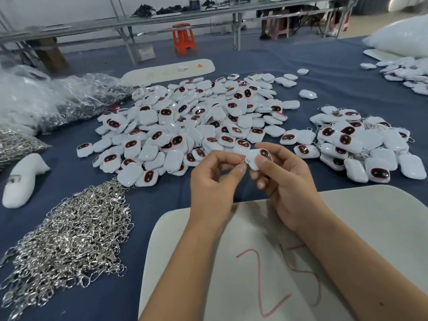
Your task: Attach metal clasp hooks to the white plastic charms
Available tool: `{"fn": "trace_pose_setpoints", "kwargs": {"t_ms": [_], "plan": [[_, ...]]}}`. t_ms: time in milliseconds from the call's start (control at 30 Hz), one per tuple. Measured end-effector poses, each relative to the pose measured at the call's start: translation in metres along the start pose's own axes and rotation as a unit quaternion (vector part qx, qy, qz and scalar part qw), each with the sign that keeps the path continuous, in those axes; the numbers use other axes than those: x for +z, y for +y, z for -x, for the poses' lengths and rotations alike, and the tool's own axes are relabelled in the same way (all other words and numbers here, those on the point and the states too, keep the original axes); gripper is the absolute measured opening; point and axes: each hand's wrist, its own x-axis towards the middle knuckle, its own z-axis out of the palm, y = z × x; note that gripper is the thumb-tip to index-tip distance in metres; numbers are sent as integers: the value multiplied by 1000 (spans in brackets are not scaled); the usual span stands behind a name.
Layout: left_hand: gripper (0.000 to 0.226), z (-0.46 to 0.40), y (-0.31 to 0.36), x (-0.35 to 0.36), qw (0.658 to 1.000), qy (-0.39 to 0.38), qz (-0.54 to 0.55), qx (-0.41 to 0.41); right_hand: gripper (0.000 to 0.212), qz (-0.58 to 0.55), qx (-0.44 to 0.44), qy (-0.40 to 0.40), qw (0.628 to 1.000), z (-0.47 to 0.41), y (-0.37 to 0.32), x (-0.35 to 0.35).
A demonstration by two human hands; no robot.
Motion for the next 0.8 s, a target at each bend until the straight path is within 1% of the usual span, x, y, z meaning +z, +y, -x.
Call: {"fn": "trace_pose_setpoints", "kwargs": {"t_ms": [67,133,200,267,333,400,467,567,633,800], "plan": [[13,0,-1,1,1000,-3,20,-10,33,-11,2,-2,1000,-1,0,-1],[12,0,-2,1,998,-13,47,-33,34,-16,6,-3,1000,-2,0,-2],[15,1,-2,2,996,-20,54,-64,27,-14,10,4,1000,-2,1,-1],[12,1,-2,4,996,-20,21,-80,16,8,10,28,1000,-2,2,0],[9,1,-2,5,995,-20,6,-93,11,33,11,49,998,-2,2,0],[16,0,-3,4,994,-20,25,-105,9,42,12,55,998,-2,2,1],[21,0,-3,4,992,-20,50,-110,11,42,10,54,998,-1,2,2],[13,0,-4,5,990,-13,71,-119,15,46,9,53,997,-1,1,3],[9,0,-5,5,992,-6,59,-114,17,48,9,57,997,-1,2,2],[14,-2,-8,3,995,3,4,-102,14,62,8,62,996,-3,6,1]]}}
